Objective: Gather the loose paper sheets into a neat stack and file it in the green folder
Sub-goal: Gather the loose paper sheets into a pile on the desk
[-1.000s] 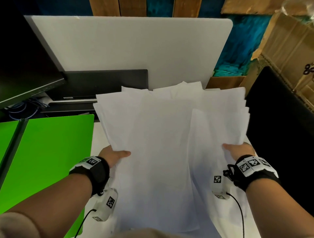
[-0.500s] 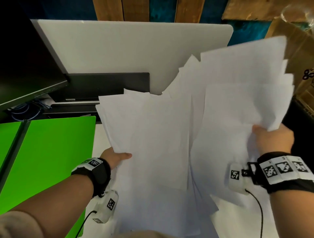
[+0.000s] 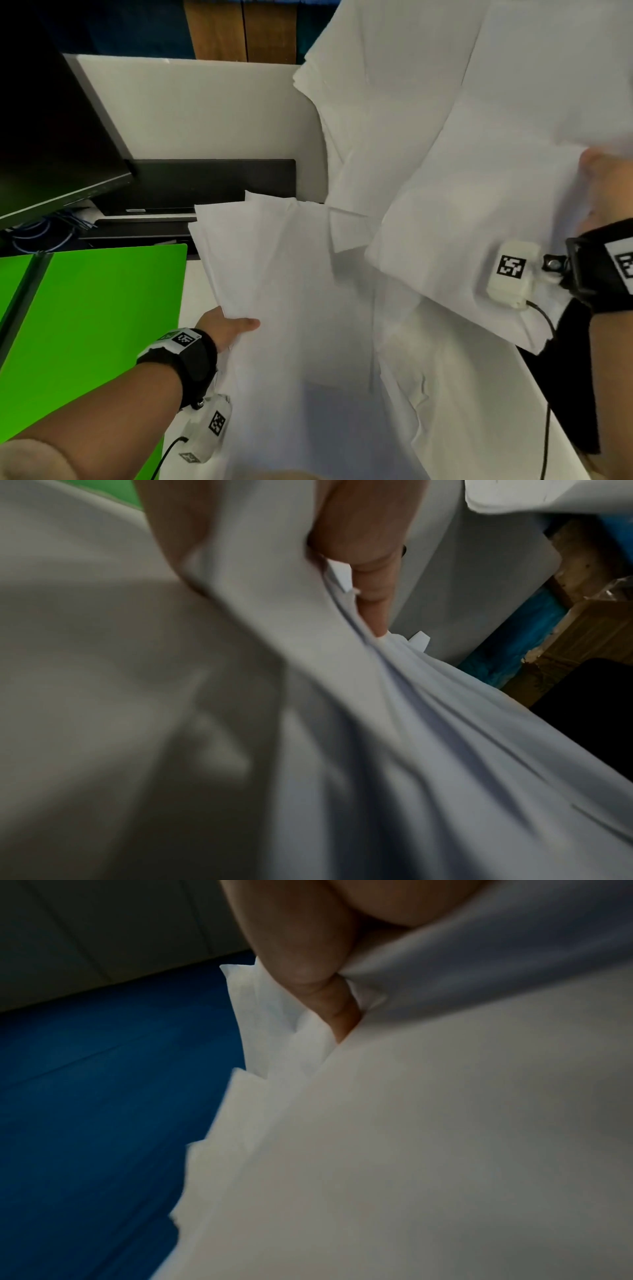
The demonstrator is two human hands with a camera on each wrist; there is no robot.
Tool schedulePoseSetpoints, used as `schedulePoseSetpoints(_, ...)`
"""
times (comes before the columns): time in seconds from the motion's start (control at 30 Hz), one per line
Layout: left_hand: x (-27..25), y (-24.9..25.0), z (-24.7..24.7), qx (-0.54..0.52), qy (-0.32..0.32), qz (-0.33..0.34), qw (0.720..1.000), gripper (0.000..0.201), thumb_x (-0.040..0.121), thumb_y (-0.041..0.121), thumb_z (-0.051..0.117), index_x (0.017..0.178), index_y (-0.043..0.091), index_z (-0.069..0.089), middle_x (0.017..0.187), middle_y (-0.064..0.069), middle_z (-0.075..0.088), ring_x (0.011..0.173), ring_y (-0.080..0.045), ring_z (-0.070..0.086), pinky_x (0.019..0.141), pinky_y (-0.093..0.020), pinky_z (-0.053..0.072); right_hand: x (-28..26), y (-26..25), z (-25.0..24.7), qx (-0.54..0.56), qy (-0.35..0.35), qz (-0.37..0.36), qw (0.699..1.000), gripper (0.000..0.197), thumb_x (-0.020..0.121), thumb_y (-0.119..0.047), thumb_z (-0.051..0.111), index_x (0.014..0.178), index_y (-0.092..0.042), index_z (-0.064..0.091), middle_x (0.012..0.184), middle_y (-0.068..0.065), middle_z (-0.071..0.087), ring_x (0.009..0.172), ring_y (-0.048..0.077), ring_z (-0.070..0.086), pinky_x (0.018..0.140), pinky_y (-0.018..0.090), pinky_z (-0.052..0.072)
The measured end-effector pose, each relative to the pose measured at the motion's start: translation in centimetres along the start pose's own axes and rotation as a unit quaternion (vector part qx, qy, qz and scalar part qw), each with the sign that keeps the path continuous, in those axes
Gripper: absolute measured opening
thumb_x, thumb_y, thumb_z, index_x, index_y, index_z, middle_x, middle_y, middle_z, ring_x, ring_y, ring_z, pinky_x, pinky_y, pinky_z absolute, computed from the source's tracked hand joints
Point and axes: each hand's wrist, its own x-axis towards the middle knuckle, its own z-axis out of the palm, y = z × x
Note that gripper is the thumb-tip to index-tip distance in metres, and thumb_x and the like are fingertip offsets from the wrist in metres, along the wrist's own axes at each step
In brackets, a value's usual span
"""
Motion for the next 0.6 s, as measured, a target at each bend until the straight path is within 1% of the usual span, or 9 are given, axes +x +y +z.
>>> schedulePoseSetpoints(0.07, -0.1, 0.1, 0.0, -0.006, 0.002, -0.008, 1.0, 0.051, 0.063, 0.017, 0.083, 0.11, 0.006, 0.063, 0.115, -0.018, 0.067, 0.104, -0.032, 0.063, 0.098, -0.043, 0.048, -2.7, -0.6, 0.5, 0.009, -0.046, 0.026, 0.999, 0.06, 0.075, -0.036, 0.061, 0.127, -0.008, 0.052, 0.115, 0.006, 0.062, 0.098, 0.019, 0.059, 0.081, 0.024, 0.04)
schedulePoseSetpoints(0.1, -0.2, 0.2, -0.1, -0.01, 0.002, -0.008, 1.0, 0.059, 0.06, 0.025, 0.084, 0.112, 0.008, 0.063, 0.117, -0.017, 0.066, 0.106, -0.031, 0.062, 0.099, -0.042, 0.047, -3.8, 0.0, 0.8, 0.001, -0.063, 0.03, 0.998, 0.051, 0.08, -0.027, 0.062, 0.126, -0.006, 0.053, 0.11, 0.004, 0.061, 0.096, 0.017, 0.057, 0.081, 0.023, 0.041)
schedulePoseSetpoints(0.17, -0.7, 0.6, -0.2, -0.054, -0.008, -0.019, 0.998, 0.082, 0.051, 0.049, 0.079, 0.122, 0.014, 0.058, 0.125, -0.01, 0.062, 0.114, -0.028, 0.058, 0.105, -0.04, 0.042, -6.1, 1.7, 1.7, -0.032, -0.078, 0.038, 0.996, 0.042, 0.084, -0.018, 0.064, 0.123, -0.005, 0.057, 0.116, 0.004, 0.063, 0.1, 0.016, 0.059, 0.083, 0.019, 0.04)
schedulePoseSetpoints(0.27, -1.3, 1.2, -0.5, -0.125, -0.039, -0.065, 0.989, 0.086, 0.068, 0.072, 0.055, 0.139, 0.025, 0.039, 0.137, 0.004, 0.045, 0.132, -0.025, 0.041, 0.115, -0.041, 0.026, -8.6, 6.0, 3.7, -0.104, -0.123, 0.098, 0.982, 0.039, 0.085, -0.016, 0.063, 0.12, 0.0, 0.058, 0.123, 0.016, 0.062, 0.111, 0.027, 0.06, 0.081, 0.023, 0.039)
schedulePoseSetpoints(0.33, -1.4, 1.2, -0.7, -0.143, -0.065, -0.085, 0.984, 0.092, 0.064, 0.08, 0.05, 0.139, 0.029, 0.038, 0.141, -0.004, 0.046, 0.13, -0.028, 0.044, 0.114, -0.045, 0.028, -10.4, 8.5, 4.3, -0.135, -0.162, 0.125, 0.969, 0.035, 0.085, -0.015, 0.062, 0.116, 0.0, 0.06, 0.115, 0.018, 0.064, 0.103, 0.031, 0.062, 0.08, 0.028, 0.043)
schedulePoseSetpoints(0.4, -1.6, 1.2, -0.6, -0.157, -0.075, -0.072, 0.982, 0.081, 0.071, 0.071, 0.054, 0.136, 0.024, 0.043, 0.129, -0.003, 0.055, 0.12, -0.026, 0.051, 0.108, -0.04, 0.034, -12.1, 10.6, 4.9, -0.162, -0.207, 0.15, 0.953, 0.031, 0.084, -0.013, 0.062, 0.111, 0.002, 0.061, 0.098, 0.015, 0.062, 0.087, 0.029, 0.06, 0.075, 0.03, 0.045)
schedulePoseSetpoints(0.47, -1.5, 1.3, -0.3, -0.153, -0.036, -0.057, 0.986, 0.066, 0.082, 0.039, 0.062, 0.137, 0.009, 0.04, 0.117, -0.001, 0.054, 0.112, -0.024, 0.051, 0.099, -0.033, 0.037, -13.0, 12.7, 5.5, -0.168, -0.254, 0.177, 0.936, 0.033, 0.081, -0.009, 0.066, 0.108, 0.008, 0.061, 0.092, 0.015, 0.062, 0.083, 0.028, 0.06, 0.077, 0.031, 0.047)
schedulePoseSetpoints(0.5, -1.5, 1.4, -0.3, -0.139, -0.005, -0.061, 0.988, 0.073, 0.079, 0.031, 0.069, 0.138, 0.003, 0.037, 0.118, -0.001, 0.051, 0.113, -0.025, 0.051, 0.1, -0.033, 0.037, -13.3, 13.2, 5.7, -0.165, -0.287, 0.195, 0.923, 0.033, 0.079, -0.006, 0.068, 0.108, 0.008, 0.063, 0.094, 0.018, 0.065, 0.086, 0.03, 0.062, 0.082, 0.035, 0.05)
schedulePoseSetpoints(0.6, -0.5, 0.9, -0.3, -0.102, 0.038, -0.064, 0.992, 0.103, 0.044, 0.042, 0.077, 0.131, -0.002, 0.045, 0.13, -0.013, 0.055, 0.118, -0.033, 0.054, 0.107, -0.042, 0.039, -13.4, 13.9, 5.9, -0.156, -0.378, 0.247, 0.879, 0.018, 0.076, -0.001, 0.072, 0.094, -0.001, 0.066, 0.098, 0.022, 0.068, 0.093, 0.038, 0.065, 0.089, 0.05, 0.052)
